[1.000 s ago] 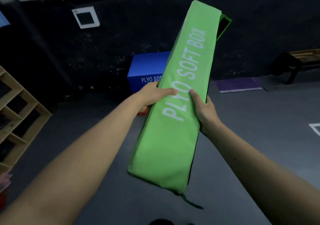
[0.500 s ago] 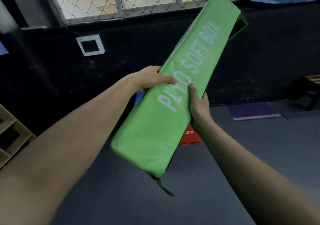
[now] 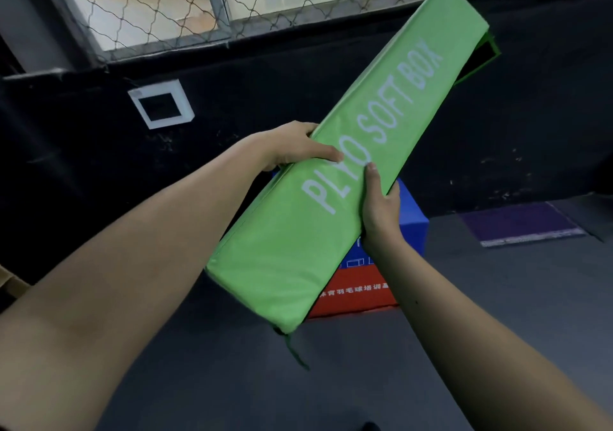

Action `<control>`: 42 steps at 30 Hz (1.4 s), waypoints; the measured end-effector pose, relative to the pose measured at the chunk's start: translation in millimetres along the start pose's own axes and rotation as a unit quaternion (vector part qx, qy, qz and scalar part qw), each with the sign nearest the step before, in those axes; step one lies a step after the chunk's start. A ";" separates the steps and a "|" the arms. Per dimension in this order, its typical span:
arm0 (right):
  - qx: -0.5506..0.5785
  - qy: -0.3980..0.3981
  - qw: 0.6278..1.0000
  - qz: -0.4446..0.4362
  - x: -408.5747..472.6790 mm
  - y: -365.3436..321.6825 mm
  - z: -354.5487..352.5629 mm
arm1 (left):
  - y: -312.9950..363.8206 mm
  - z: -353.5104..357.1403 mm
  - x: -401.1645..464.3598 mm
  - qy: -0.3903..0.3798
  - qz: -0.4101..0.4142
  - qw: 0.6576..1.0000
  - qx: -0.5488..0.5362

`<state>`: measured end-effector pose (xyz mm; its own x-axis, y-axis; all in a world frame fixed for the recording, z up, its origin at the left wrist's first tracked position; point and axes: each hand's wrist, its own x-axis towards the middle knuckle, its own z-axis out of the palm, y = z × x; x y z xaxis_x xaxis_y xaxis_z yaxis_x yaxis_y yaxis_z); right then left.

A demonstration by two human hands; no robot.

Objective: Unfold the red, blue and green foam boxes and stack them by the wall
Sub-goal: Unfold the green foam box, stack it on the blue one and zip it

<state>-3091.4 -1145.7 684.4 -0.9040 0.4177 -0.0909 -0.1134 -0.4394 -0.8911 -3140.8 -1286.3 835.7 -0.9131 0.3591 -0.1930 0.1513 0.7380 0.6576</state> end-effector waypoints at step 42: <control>0.201 0.203 0.857 0.429 254.2 266.9 60.3 | -356.7 23.8 261.8 0.294 -0.314 0.888 0.166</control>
<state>-3376.3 -1204.8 450.2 -0.5174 0.0111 -0.8557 0.3145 -0.9275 -0.2022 -3424.8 -1442.0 533.3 -0.8821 -0.4700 0.0317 -0.4425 0.8499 0.2861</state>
